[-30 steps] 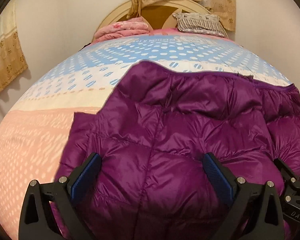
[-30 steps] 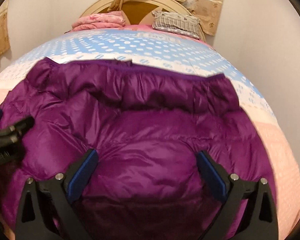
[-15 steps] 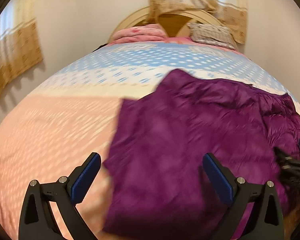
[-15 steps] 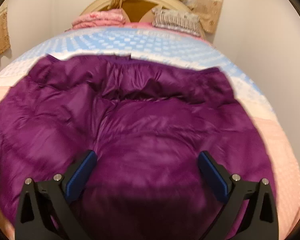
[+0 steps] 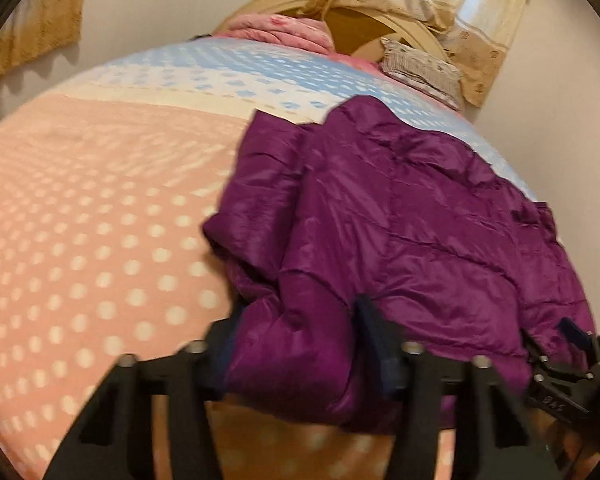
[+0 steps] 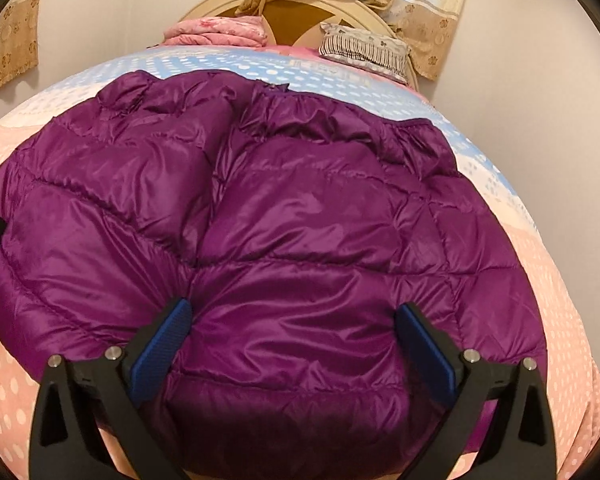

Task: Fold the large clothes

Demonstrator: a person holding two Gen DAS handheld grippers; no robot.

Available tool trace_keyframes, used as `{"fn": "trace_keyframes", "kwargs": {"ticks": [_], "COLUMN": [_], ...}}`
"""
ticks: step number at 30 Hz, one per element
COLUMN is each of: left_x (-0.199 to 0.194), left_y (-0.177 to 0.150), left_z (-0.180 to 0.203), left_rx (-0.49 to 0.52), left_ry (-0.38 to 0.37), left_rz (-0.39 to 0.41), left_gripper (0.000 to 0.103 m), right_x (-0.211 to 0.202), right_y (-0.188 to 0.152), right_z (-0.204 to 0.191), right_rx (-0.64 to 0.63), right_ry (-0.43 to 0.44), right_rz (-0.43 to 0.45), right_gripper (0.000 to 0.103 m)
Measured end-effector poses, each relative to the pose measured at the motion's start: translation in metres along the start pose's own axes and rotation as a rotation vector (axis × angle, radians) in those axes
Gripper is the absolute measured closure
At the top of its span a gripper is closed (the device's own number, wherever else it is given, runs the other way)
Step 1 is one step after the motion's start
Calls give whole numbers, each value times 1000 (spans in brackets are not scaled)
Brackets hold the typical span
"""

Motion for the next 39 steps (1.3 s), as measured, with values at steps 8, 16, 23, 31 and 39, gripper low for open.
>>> {"fn": "trace_keyframes", "kwargs": {"ticks": [8, 16, 23, 31, 39], "left_x": [-25, -55, -99, -131, -115], "left_y": [15, 20, 41, 74, 61], "left_z": [12, -10, -27, 59, 187], "left_rx": [40, 3, 48, 273, 477], "left_ry": [-48, -57, -10, -6, -161], "left_rz": [67, 99, 176, 307, 290], "left_gripper": [94, 94, 95, 95, 95], "right_x": [-3, -17, -64, -53, -15], "right_y": [-1, -5, 8, -3, -45], "right_z": [-3, -25, -11, 136, 234], "right_rx": [-10, -12, 64, 267, 415], "right_ry": [-47, -39, 193, 29, -117], "right_rz": [-7, 3, 98, 126, 5], "right_gripper": [0, 0, 0, 0, 0]}}
Point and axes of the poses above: each gripper's, at about its wrist camera, not at the fingertips, and x roughly the way its jaws point, z to its right, y to its top, the point moved 8 cm from there along x, roughly the way its jaws point, and after that the axes turned 5 degrees about -y, right-handed, at the moved point
